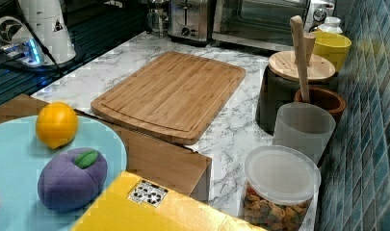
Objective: Turn on the toaster.
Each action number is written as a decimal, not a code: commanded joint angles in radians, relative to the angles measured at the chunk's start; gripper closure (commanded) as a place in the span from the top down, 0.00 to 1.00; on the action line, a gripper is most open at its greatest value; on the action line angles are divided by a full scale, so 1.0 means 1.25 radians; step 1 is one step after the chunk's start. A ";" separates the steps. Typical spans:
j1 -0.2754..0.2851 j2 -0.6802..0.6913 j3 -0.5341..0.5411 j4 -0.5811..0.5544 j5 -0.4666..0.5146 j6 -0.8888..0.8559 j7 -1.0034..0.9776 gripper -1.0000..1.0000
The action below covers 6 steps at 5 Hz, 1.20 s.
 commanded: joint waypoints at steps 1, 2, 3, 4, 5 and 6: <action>0.071 -0.037 0.056 -0.044 0.093 0.034 -0.050 0.00; 0.078 -0.014 0.063 -0.037 0.059 0.033 -0.016 0.00; 0.064 -0.009 0.069 -0.055 0.061 0.038 -0.014 0.00; 0.057 0.006 0.086 -0.068 0.042 0.038 -0.001 0.00; 0.058 -0.001 0.083 -0.087 0.051 0.064 -0.001 0.00; 0.080 0.007 0.067 -0.103 0.095 0.094 -0.040 0.00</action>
